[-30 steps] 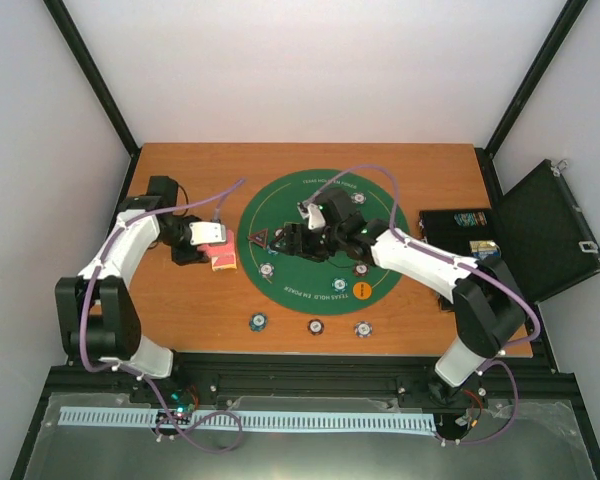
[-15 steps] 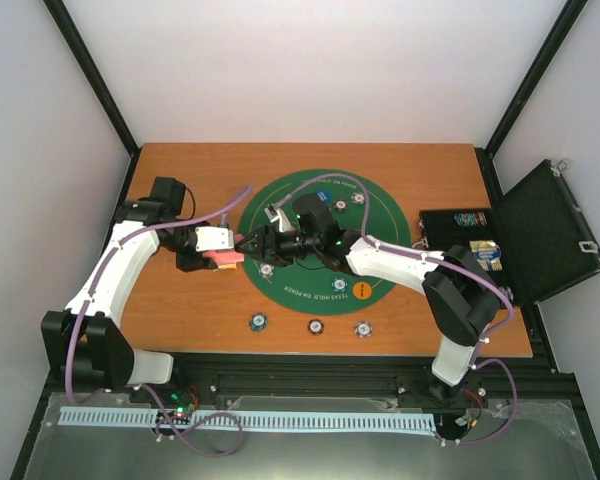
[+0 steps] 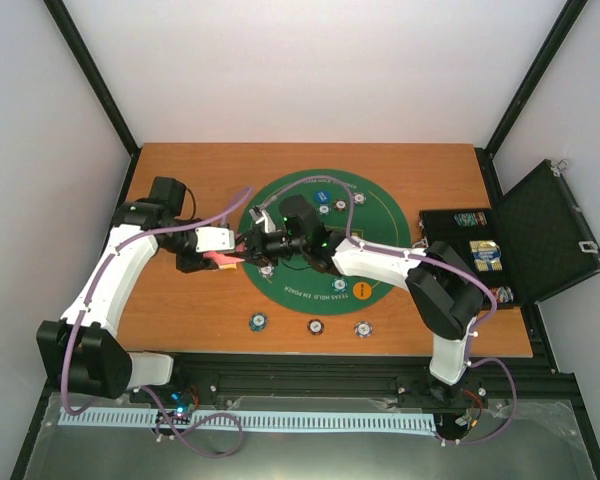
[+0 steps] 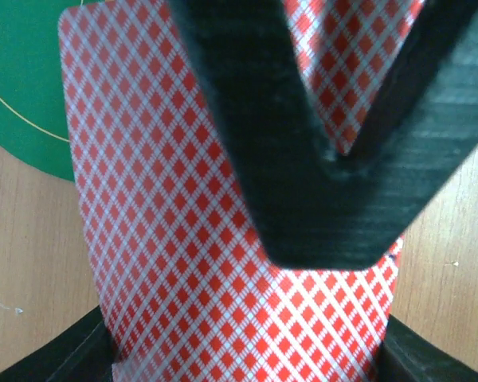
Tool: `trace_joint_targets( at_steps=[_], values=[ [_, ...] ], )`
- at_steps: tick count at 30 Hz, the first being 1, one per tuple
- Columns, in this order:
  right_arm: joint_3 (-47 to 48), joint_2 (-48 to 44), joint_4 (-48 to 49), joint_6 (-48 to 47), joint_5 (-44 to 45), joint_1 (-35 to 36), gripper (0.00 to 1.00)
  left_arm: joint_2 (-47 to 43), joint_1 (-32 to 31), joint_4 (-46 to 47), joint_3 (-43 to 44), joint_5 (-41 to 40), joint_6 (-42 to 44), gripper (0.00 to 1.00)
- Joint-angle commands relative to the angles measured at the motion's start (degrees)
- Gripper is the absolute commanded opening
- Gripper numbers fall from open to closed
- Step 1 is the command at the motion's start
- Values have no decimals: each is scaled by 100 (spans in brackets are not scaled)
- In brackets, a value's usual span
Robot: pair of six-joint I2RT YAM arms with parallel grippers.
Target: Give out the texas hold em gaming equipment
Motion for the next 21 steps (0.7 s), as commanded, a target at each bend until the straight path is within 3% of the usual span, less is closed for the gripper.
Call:
trace_joint_targets(
  at_steps=[1,2,3,4,6,14,21],
  values=[
    [253,127,247,105,18,119,23,-219,-39,-95,234,281,-54,2],
    [247,129,282,125,23,120,17,-235,-40,-86,244,325,-108,13],
    [231,120,288,135,35,120,11,-240,-42,-112,271,375,-179,48],
    [217,109,286,138,40,116,6,-241,-44,-161,313,450,-283,74],
    [188,82,284,130,28,120,3,-236,-43,-301,403,633,-468,98],
    [43,-37,305,76,-90,120,3,-271,-41,-755,367,1079,-249,100],
    [34,-15,400,162,-125,120,3,-494,-42,-430,85,1079,-138,98]
  ],
)
